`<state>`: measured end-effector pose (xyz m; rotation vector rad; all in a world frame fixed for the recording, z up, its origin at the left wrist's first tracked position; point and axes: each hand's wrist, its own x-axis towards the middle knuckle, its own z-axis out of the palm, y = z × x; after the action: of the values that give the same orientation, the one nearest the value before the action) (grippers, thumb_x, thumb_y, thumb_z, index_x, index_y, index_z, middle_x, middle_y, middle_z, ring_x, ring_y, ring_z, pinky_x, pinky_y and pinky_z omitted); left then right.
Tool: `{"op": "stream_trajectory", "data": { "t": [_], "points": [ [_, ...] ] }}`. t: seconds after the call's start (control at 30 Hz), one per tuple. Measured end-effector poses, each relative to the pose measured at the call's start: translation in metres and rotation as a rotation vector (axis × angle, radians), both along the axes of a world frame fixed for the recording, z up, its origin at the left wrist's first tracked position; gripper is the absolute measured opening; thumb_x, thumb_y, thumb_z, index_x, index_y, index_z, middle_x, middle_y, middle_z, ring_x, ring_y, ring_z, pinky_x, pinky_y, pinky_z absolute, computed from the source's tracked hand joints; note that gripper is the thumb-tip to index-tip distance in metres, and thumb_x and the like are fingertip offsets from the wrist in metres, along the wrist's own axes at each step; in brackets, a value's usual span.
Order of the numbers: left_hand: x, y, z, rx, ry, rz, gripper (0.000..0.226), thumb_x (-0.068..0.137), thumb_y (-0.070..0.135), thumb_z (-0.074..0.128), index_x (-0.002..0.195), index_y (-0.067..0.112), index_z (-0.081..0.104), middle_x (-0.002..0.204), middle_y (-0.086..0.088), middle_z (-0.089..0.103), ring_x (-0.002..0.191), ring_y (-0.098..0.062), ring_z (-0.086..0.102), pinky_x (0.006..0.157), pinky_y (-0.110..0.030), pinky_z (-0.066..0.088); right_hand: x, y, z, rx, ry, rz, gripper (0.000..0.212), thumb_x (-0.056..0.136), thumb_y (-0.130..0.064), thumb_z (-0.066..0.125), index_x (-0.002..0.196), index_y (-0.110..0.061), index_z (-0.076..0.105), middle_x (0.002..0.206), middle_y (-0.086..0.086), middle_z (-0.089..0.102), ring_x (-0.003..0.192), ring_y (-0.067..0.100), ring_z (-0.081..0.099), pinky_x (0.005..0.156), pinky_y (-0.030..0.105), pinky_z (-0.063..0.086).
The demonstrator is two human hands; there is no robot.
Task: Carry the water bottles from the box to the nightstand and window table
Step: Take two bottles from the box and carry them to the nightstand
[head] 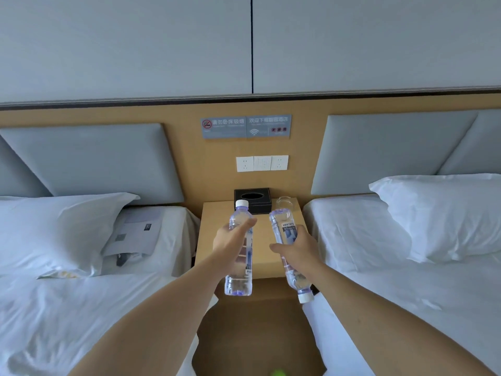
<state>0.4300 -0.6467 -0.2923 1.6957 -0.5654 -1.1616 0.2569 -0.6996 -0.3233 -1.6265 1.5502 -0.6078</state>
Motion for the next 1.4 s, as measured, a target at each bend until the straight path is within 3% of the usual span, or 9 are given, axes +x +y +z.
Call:
{"op": "stream_trajectory", "data": {
  "t": [0.17, 0.4, 0.57, 0.7, 0.8, 0.9, 1.0, 1.27, 1.4],
  "points": [
    [0.015, -0.058, -0.005, 0.042, 0.064, 0.082, 0.063, 0.065, 0.065, 0.083, 0.108, 0.024, 0.064, 0.07, 0.002, 0.077, 0.061, -0.015, 0.076, 0.042, -0.026, 0.055, 0.009, -0.066, -0.002, 0.052, 0.067, 0.085, 0.06, 0.07, -0.051, 0.084, 0.112, -0.029, 0.048, 0.095, -0.01, 0.062, 0.081, 0.011, 0.065, 0.076, 0.037, 0.061],
    [0.04, -0.119, -0.025, 0.118, 0.109, 0.065, 0.066, 0.066, 0.07, 0.081, 0.11, 0.023, 0.063, 0.073, -0.002, 0.078, 0.063, -0.019, 0.077, 0.046, -0.026, 0.056, 0.037, -0.122, -0.023, 0.212, 0.064, 0.125, 0.06, 0.073, -0.046, 0.086, 0.116, -0.025, 0.048, 0.1, -0.004, 0.063, 0.084, 0.016, 0.066, 0.078, 0.036, 0.061],
    [0.069, -0.163, -0.051, 0.184, 0.085, -0.026, 0.068, 0.066, 0.068, 0.084, 0.113, 0.025, 0.06, 0.083, -0.003, 0.079, 0.064, -0.016, 0.077, 0.05, -0.028, 0.057, 0.062, -0.163, -0.042, 0.421, 0.002, 0.074, 0.06, 0.07, -0.034, 0.091, 0.113, -0.025, 0.051, 0.097, 0.004, 0.07, 0.078, 0.019, 0.073, 0.057, 0.03, 0.06],
    [0.1, -0.204, -0.076, 0.216, 0.123, -0.089, 0.07, 0.075, 0.052, 0.086, 0.125, 0.03, 0.043, 0.099, -0.011, 0.075, 0.067, -0.019, 0.078, 0.053, -0.031, 0.06, 0.089, -0.205, -0.061, 0.622, -0.049, 0.034, 0.059, 0.067, -0.018, 0.092, 0.112, -0.018, 0.054, 0.101, 0.012, 0.072, 0.084, 0.026, 0.075, 0.074, 0.044, 0.065],
    [0.128, -0.236, -0.092, 0.227, 0.145, -0.125, 0.065, 0.07, 0.044, 0.091, 0.119, 0.026, 0.052, 0.089, -0.004, 0.077, 0.07, -0.02, 0.077, 0.051, -0.032, 0.059, 0.106, -0.232, -0.072, 0.705, 0.001, 0.014, 0.056, 0.066, -0.021, 0.092, 0.109, -0.014, 0.057, 0.097, 0.012, 0.074, 0.082, 0.024, 0.075, 0.075, 0.041, 0.064],
    [0.152, -0.265, -0.108, 0.266, 0.06, -0.213, 0.056, 0.066, 0.039, 0.093, 0.112, 0.028, 0.062, 0.098, -0.003, 0.074, 0.086, -0.021, 0.072, 0.052, -0.03, 0.058, 0.117, -0.253, -0.082, 0.784, 0.039, 0.019, 0.059, 0.066, -0.019, 0.092, 0.113, -0.016, 0.056, 0.107, 0.017, 0.072, 0.094, 0.03, 0.074, 0.084, 0.045, 0.062],
    [0.169, -0.286, -0.127, 0.293, -0.027, -0.284, 0.053, 0.066, 0.041, 0.093, 0.109, 0.026, 0.066, 0.1, -0.002, 0.074, 0.084, -0.016, 0.072, 0.059, -0.029, 0.056, 0.125, -0.265, -0.095, 0.861, 0.049, 0.018, 0.065, 0.066, -0.014, 0.091, 0.119, -0.019, 0.053, 0.116, 0.02, 0.067, 0.1, 0.035, 0.072, 0.09, 0.049, 0.058],
    [0.193, -0.315, -0.164, 0.39, -0.332, -0.446, 0.046, 0.07, 0.023, 0.088, 0.106, 0.025, 0.06, 0.095, 0.004, 0.063, 0.091, -0.021, 0.062, 0.075, -0.032, 0.054, 0.157, -0.31, -0.123, 0.717, 0.376, 0.195, 0.057, 0.063, -0.016, 0.093, 0.109, -0.012, 0.06, 0.105, 0.004, 0.062, 0.096, 0.023, 0.067, 0.085, 0.041, 0.062],
    [0.198, -0.324, -0.178, 0.357, -0.361, -0.413, 0.05, 0.067, 0.004, 0.081, 0.106, 0.025, 0.056, 0.094, 0.003, 0.063, 0.082, -0.019, 0.058, 0.056, -0.023, 0.046, 0.166, -0.336, -0.14, 0.544, 0.346, 0.219, 0.045, 0.065, 0.0, 0.084, 0.107, -0.006, 0.068, 0.108, 0.006, 0.067, 0.091, 0.02, 0.065, 0.069, 0.031, 0.059]
  ]
}}
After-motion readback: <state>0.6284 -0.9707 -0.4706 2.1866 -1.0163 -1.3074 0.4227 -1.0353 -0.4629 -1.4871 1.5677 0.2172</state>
